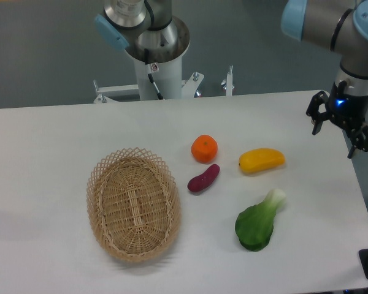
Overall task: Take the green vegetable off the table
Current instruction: 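Move the open gripper over the green bok choy and lower it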
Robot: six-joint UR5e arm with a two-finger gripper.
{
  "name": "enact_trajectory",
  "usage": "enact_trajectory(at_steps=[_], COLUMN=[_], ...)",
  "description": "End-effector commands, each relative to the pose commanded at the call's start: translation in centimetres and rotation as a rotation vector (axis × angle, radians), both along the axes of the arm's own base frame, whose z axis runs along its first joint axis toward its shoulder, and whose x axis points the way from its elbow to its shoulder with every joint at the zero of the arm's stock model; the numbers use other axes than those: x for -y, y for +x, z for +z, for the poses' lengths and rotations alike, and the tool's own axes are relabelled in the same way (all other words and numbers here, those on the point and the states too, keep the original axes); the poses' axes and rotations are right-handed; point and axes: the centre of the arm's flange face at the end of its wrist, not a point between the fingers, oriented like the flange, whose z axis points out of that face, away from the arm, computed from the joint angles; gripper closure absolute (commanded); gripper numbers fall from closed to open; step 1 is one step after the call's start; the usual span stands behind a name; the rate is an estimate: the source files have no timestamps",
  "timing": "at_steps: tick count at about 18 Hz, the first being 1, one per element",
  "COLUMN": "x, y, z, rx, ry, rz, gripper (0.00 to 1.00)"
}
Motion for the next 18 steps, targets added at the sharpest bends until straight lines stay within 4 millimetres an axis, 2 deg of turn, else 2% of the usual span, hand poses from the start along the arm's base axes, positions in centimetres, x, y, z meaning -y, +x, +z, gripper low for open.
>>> enact_trajectory(at_steps=[9,11,14,18], x=[-0.5,-0.4,-2.1,-4.1], y=[0.6,0.8,1.8,1.5], z=[-2.1,-3.8,-6.3,-9.7], rx=[0.002,0.035,0.053,0.069], ry=[0.006,0.001,0.005,0.01], rz=[0.019,0.047,0.076,0.112], gripper=[0.0,0.0,0.0,0.0])
